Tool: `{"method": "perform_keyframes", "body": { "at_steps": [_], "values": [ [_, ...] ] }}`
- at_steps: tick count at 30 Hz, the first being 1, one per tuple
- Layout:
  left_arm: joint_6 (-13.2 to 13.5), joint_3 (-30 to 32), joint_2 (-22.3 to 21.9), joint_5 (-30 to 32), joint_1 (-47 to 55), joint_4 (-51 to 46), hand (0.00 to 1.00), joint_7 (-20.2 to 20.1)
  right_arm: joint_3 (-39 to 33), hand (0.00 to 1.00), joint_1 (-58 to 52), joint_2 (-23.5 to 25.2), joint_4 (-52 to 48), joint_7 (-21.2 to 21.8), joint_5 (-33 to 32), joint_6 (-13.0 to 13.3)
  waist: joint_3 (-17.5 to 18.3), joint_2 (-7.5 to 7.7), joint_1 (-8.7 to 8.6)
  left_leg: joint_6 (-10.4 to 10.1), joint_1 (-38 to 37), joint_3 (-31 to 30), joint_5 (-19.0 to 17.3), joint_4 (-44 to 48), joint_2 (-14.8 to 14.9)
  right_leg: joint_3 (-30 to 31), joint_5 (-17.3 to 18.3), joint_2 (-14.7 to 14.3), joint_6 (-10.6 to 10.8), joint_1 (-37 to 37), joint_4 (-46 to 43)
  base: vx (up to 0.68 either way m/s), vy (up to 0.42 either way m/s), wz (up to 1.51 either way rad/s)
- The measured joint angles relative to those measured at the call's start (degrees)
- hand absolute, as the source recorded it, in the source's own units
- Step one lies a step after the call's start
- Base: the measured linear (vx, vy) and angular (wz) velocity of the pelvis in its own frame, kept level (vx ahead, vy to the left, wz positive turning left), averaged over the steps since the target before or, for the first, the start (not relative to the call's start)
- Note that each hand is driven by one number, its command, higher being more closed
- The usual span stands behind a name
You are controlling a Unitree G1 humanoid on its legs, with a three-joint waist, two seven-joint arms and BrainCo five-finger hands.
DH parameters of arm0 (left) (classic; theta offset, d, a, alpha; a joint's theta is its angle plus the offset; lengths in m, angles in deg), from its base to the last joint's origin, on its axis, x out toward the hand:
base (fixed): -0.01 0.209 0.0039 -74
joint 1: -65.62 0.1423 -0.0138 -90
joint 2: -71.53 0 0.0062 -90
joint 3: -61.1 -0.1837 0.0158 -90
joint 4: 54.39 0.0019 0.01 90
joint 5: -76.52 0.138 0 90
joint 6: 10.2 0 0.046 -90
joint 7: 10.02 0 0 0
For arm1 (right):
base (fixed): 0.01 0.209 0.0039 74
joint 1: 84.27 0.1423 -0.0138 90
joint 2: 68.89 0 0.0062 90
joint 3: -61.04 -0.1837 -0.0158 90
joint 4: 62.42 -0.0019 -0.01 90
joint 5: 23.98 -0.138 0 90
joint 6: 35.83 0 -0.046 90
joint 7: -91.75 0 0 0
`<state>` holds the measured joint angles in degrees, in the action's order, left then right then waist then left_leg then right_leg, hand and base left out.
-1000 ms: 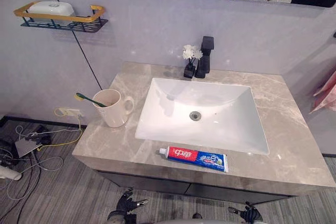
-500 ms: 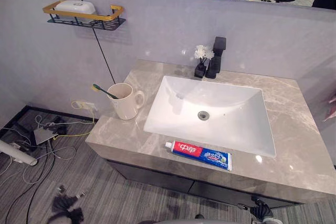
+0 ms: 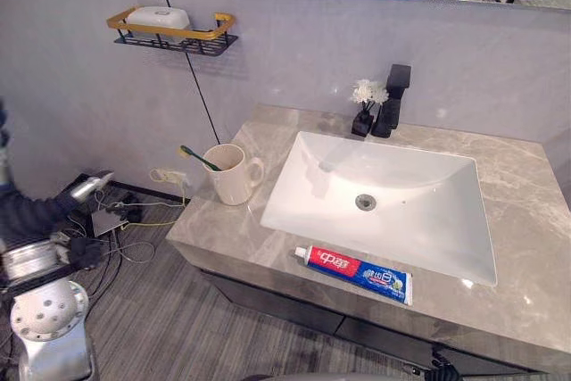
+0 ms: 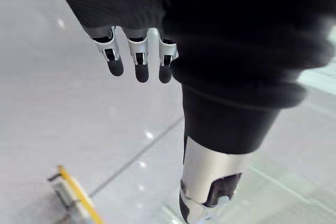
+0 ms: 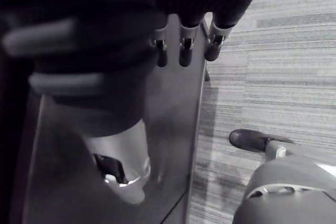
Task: Organize washtable
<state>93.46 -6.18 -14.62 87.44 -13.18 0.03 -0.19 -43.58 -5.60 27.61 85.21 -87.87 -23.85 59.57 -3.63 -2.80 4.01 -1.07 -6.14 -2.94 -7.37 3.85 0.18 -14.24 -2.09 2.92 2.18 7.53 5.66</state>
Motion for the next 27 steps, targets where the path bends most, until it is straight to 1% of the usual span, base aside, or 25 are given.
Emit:
{"method": "perform_keyframes", "body": {
  "at_steps": [1, 3, 4, 5, 7, 9, 10, 11, 12, 13, 15, 18, 19, 22, 24, 27],
  "values": [
    [0.46, -1.3, 0.43, 0.49, 0.01, -0.99, 0.0, -0.24, 0.05, 0.0, 0.0, 0.13, 0.01, 0.02, -0.17, 0.0, -0.01, 0.01, -0.04, 0.02, -0.01, 0.0, -0.07, 0.2, 0.03, 0.0, 0.0, -0.03, 0.0, 0.08, 0.0, -0.07, -0.003, 0.01],
    [1.22, -6.16, 2.17, 1.11, -0.08, -3.99, 0.0, -1.87, 1.12, 0.0, -0.02, 0.12, 0.06, 0.23, -0.79, 0.02, 0.01, -0.01, -0.12, -0.21, 0.04, 0.03, -0.22, 0.29, 0.13, 0.03, -0.05, -0.13, -0.03, 0.13, 0.01, -0.07, -0.005, -0.01],
    [1.51, -10.25, 3.2, 1.19, -0.11, -5.23, 0.0, -2.85, 1.9, 0.0, -0.02, 0.14, 0.13, 0.78, -0.97, 0.03, 0.02, 0.0, -0.14, -0.23, 0.09, 0.07, -0.23, 0.3, 0.21, 0.04, -0.1, -0.19, -0.02, 0.14, 0.01, -0.07, -0.005, 0.0],
    [1.73, -12.4, 3.63, 1.23, -0.16, -5.67, 0.0, -3.6, 2.3, 0.0, -0.02, 0.14, 0.24, 1.07, -1.16, 0.03, 0.03, 0.02, -0.19, -0.23, 0.09, 0.1, -0.23, 0.29, 0.25, 0.05, -0.13, -0.23, -0.02, 0.14, 0.01, -0.06, -0.002, -0.02],
    [2.07, -20.39, 4.44, 1.15, -1.47, -5.97, 0.0, -6.59, 4.04, 0.0, 0.28, 0.25, 0.69, 1.13, -1.68, 0.03, 0.01, 0.05, -0.31, -0.25, 0.11, 0.4, -0.23, 0.26, 0.5, 0.21, -0.34, -0.46, -0.27, 0.03, 0.02, -0.04, -0.001, -0.05],
    [2.23, -23.41, 4.85, 1.08, -2.27, -5.95, 0.0, -8.76, 4.36, 0.0, 0.6, 0.45, 0.7, 1.13, -1.73, 0.03, -0.1, 0.22, -0.41, -0.25, 0.06, 0.85, -0.23, 0.26, 0.77, 0.55, -0.49, -0.73, -0.49, -0.1, 0.02, -0.03, -0.004, -0.12],
    [2.29, -25.06, 5.09, 1.04, -3.14, -5.75, 0.0, -9.58, 4.38, 0.0, 0.83, 0.48, 0.7, 1.12, -1.83, 0.04, -0.12, 0.26, -0.85, -0.27, 0.1, 1.05, -0.21, 0.25, 0.9, 0.7, -0.56, -0.85, -0.59, -0.27, 0.01, -0.02, -0.006, -0.12],
    [2.35, -26.2, 5.08, 1.04, -3.7, -5.52, 0.0, -9.97, 4.38, 0.0, 0.84, 0.47, 0.73, 1.12, -1.84, 0.04, -0.18, 0.38, -1.08, -0.28, 0.17, 1.12, -0.2, 0.26, 0.93, 0.77, -0.59, -0.89, -0.63, -0.36, 0.01, -0.02, -0.005, -0.07],
    [2.37, -28.48, 5.04, 1.1, -4.25, -5.2, 0.0, -10.37, 4.45, 0.0, 1.04, 0.48, 0.87, 1.12, -1.92, 0.04, -0.22, 0.47, -1.71, -0.34, 0.33, 1.2, -0.13, 0.24, 0.96, 0.85, -0.66, -0.91, -0.71, -0.56, 0.01, -0.02, 0.004, -0.05],
    [2.38, -29.86, 5.02, 1.15, -4.79, -4.78, 0.0, -10.93, 4.47, 0.0, 1.26, 0.51, 0.95, 1.11, -1.98, 0.04, -0.2, 0.42, -1.71, -0.32, 0.35, 1.38, -0.11, 0.24, 0.99, 1.02, -0.72, -0.93, -0.76, -0.65, 0.01, -0.02, 0.015, -0.1],
    [2.22, -35.23, 4.19, 2.86, -8.05, -1.18, 0.0, -11.3, 4.51, 0.0, 1.34, 0.61, 1.57, 1.09, -2.5, 0.03, -0.28, 0.56, -1.87, -0.11, 0.26, 1.74, 0.09, 0.26, 0.98, 1.57, -0.84, -0.95, -0.75, -0.73, 0.01, -0.01, 0.021, -0.12],
    [1.3, -38.98, 2.0, 5.27, -10.59, 3.18, 0.0, -12.37, 4.48, 0.0, 1.25, 0.96, 1.59, 1.08, -3.47, 0.03, -0.35, 0.71, -2.31, -0.09, 0.2, 2.06, 0.1, 0.19, 0.94, 1.88, -0.93, -0.89, -0.67, -0.83, 0.01, -0.01, 0.028, -0.06],
    [1.06, -40.52, 1.42, 6.1, -10.72, 4.9, 0.0, -12.42, 4.46, 0.0, 1.25, 1.23, 1.58, 1.07, -4.18, 0.03, -0.32, 0.91, -3.06, -0.09, 0.15, 2.27, 0.1, 0.16, 0.95, 1.98, -0.93, -0.88, -0.67, -0.84, 0.01, 0.0, 0.027, -0.04],
    [0.5, -43.55, 0.02, 8.37, -11.4, 9.23, 0.0, -12.56, 4.34, 0.0, 1.29, 1.42, 1.57, 1.03, -4.83, 0.03, -0.42, 1.1, -3.18, -0.08, -0.41, 3.09, 0.09, 0.01, 1.0, 2.7, -0.98, -0.91, -0.58, -0.86, 0.02, 0.01, 0.029, -0.14],
    [0.28, -44.9, -0.12, 10.34, -12.23, 13.35, 0.0, -12.58, 3.87, 0.0, 1.29, 1.4, 1.56, 0.98, -5.32, 0.01, -0.51, 1.14, -3.25, -0.05, -1.31, 3.56, 0.11, -0.99, 1.01, 3.25, -1.02, -0.96, -0.52, -0.75, 0.04, 0.0, 0.021, -0.16],
    [0.01, -45.81, -0.47, 12.85, -12.55, 17.19, 0.0, -12.58, 3.8, 0.0, 1.44, 1.38, 1.49, 0.92, -5.86, -0.01, -0.52, 1.15, -3.37, -0.04, -1.77, 4.09, 0.12, -1.45, 0.99, 3.34, -1.04, -0.94, -0.48, -0.75, 0.2, 0.0, 0.027, -0.1]
  ]
}}
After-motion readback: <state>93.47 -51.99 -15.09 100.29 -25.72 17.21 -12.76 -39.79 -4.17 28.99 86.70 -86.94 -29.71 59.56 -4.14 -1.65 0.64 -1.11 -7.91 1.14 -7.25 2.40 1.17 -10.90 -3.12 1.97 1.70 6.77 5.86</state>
